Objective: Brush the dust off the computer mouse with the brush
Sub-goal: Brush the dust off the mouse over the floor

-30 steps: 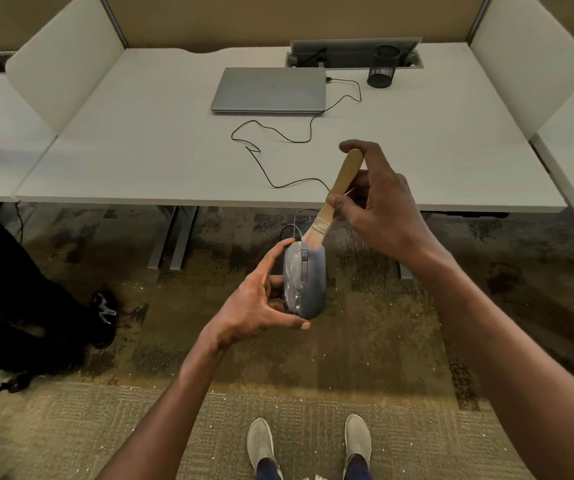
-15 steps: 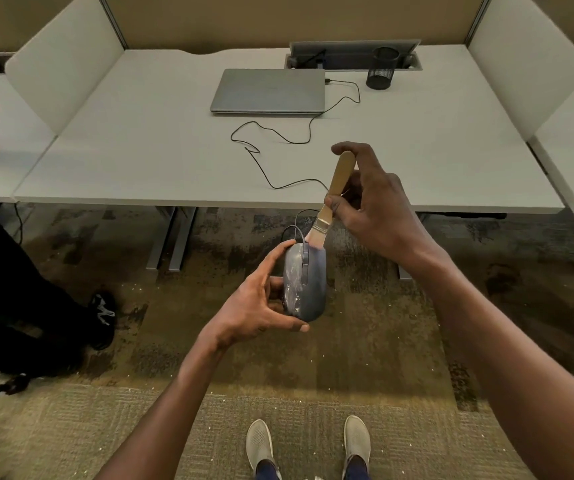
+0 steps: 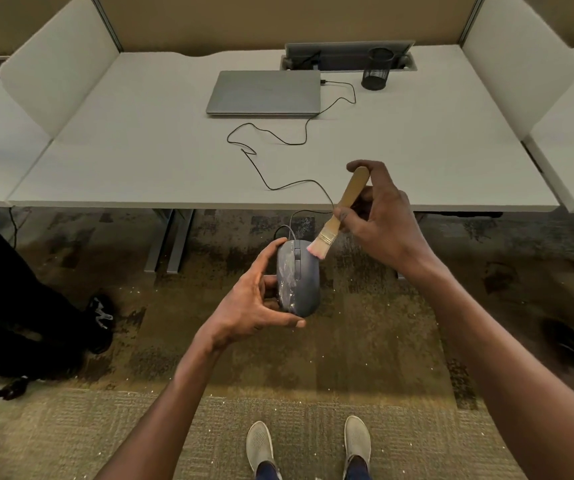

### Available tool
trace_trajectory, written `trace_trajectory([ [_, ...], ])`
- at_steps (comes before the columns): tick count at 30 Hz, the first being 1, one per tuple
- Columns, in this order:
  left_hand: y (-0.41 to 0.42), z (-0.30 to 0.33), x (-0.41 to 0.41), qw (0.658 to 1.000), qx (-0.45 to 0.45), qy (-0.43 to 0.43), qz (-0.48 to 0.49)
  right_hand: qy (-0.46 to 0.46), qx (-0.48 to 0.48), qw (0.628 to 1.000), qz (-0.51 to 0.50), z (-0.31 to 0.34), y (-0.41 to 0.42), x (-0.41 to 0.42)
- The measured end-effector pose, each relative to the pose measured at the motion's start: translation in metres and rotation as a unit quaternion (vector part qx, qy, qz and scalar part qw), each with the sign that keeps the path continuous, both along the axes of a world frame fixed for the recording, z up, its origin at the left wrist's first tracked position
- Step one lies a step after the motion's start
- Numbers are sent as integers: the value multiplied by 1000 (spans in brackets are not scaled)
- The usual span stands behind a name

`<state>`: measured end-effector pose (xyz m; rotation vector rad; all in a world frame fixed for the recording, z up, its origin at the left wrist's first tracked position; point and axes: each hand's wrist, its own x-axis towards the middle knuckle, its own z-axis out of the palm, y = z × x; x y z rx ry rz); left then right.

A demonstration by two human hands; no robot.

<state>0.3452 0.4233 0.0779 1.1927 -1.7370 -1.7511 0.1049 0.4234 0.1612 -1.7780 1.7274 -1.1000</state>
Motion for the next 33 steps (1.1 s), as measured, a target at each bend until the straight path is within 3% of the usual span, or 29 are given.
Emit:
trace_trajectory([
  [3,1,-1,1,1000,-3,-1,4,48,-16,998,-30,-4,3,-6],
  [9,-2,1,-1,1000,-12,-11,-5,47,-21,999,-16,-4,3,-6],
  [20,-12,15,-4,999,-25,-11,-20,88,65,992,64,-18,6,-4],
  [26,-17,23,-4,999,-33,-3,-29,51,120,989,76,-21,2,-4],
  [33,-21,26,-4,999,-33,1,-41,-95,187,976,61,-21,-2,-4],
])
